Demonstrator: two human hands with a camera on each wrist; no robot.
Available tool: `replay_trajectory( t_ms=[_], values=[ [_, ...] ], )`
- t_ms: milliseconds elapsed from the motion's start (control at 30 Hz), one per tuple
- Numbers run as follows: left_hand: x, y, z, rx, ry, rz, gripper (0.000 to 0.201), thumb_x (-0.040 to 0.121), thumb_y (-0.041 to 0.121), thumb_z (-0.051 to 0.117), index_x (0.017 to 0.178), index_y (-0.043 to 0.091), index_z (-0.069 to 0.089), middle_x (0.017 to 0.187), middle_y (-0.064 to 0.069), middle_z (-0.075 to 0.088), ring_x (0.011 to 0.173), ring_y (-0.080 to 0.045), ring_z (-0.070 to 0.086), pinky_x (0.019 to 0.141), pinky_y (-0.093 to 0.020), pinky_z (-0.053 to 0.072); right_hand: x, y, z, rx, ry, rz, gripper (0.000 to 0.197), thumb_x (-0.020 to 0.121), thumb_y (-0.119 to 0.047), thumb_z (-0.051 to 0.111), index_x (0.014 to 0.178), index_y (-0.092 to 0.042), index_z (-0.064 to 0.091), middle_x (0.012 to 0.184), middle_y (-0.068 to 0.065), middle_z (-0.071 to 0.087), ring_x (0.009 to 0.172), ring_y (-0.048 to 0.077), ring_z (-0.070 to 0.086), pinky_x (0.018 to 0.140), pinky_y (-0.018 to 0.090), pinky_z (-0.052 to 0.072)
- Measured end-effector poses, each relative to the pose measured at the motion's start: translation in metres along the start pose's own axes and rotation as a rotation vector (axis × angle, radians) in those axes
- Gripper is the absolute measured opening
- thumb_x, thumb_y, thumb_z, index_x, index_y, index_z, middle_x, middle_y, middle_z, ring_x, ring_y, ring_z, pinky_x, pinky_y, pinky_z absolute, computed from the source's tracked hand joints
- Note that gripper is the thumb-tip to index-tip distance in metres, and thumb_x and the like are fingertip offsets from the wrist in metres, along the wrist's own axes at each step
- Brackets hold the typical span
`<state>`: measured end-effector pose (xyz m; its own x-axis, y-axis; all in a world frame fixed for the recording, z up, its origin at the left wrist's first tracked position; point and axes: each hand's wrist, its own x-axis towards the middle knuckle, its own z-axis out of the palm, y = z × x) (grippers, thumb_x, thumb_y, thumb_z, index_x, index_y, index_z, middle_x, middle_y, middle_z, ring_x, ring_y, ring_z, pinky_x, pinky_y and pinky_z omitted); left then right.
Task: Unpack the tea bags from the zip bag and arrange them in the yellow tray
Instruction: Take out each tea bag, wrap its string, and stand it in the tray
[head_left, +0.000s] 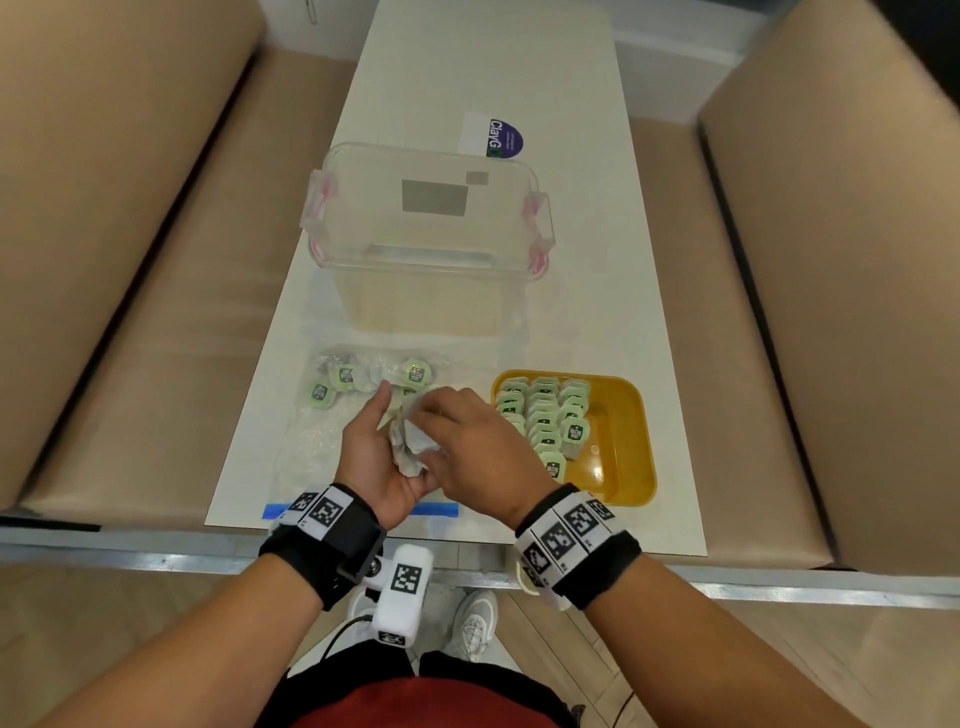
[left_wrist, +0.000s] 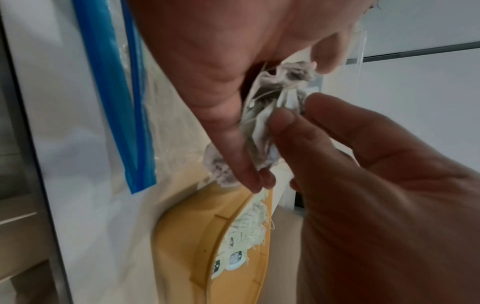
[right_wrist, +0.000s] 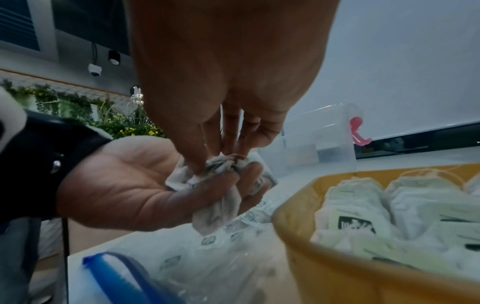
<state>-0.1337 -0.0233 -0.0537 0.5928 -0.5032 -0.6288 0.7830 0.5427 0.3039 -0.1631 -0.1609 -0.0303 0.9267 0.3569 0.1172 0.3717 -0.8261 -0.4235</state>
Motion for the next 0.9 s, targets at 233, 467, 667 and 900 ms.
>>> replay_trajectory(
  t_ms=[233, 467, 667, 900],
  values=[
    [0.006, -0.002, 0.001, 0.02, 0.046, 0.022, 0.046, 0.101, 0.047, 0.042, 0.105, 0.014, 0.073, 0.094, -0.005, 0.071, 0.077, -0.018, 0.07, 0.061, -0.028, 0.057, 0.002, -0.005, 0.007, -0.068, 0.086, -0.017, 0.008, 0.082, -0.007, 0.062, 0.084, -0.002, 0.068, 0.094, 0.014, 0.061, 0.079, 0.031, 0.054, 0.063, 0.042, 0.049],
    [0.007, 0.0, -0.001, -0.026, 0.02, 0.008, 0.05, 0.1, 0.047, 0.046, 0.089, 0.013, 0.08, 0.088, -0.004, 0.073, 0.073, -0.016, 0.072, 0.058, -0.025, 0.058, 0.002, -0.012, -0.005, -0.095, 0.132, -0.02, 0.012, 0.086, -0.015, 0.056, 0.087, -0.007, 0.066, 0.085, 0.009, 0.06, 0.061, 0.028, 0.052, 0.051, 0.036, 0.04],
    [0.006, 0.0, -0.002, -0.041, 0.058, -0.016, 0.06, 0.092, 0.045, 0.058, 0.136, 0.004, 0.058, 0.121, -0.011, 0.06, 0.093, -0.02, 0.067, 0.067, -0.029, 0.058, 0.001, -0.014, -0.003, 0.046, 0.061, 0.031, 0.016, 0.086, -0.011, 0.05, 0.087, -0.003, 0.064, 0.087, 0.013, 0.057, 0.062, 0.033, 0.055, 0.052, 0.043, 0.048],
    [0.009, -0.001, -0.001, -0.039, 0.041, 0.03, 0.037, 0.097, 0.04, 0.055, 0.108, 0.007, 0.067, 0.092, -0.01, 0.072, 0.076, -0.02, 0.072, 0.057, -0.03, 0.06, 0.003, -0.013, -0.016, 0.323, 0.146, 0.264, 0.012, 0.088, -0.012, 0.063, 0.094, -0.01, 0.073, 0.093, 0.003, 0.058, 0.079, 0.019, 0.059, 0.069, 0.037, 0.05]
  ],
)
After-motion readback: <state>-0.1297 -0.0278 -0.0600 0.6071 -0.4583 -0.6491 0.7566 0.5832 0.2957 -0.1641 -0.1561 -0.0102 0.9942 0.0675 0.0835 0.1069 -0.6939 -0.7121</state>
